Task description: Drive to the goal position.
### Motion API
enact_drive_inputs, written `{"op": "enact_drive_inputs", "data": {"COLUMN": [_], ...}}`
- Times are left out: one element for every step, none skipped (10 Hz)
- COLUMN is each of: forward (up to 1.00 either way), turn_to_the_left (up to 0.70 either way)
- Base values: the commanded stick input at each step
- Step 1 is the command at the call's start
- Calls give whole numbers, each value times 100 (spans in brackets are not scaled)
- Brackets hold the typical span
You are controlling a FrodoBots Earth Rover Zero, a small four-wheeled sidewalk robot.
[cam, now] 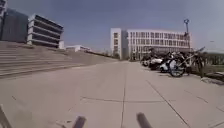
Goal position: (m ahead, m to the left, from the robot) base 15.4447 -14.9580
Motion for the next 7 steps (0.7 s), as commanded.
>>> {"op": "enact_drive_inputs", "data": {"forward": [100,100,100,100,100,100,100], "turn_to_the_left": [0,0,0,0,0,0,0]}}
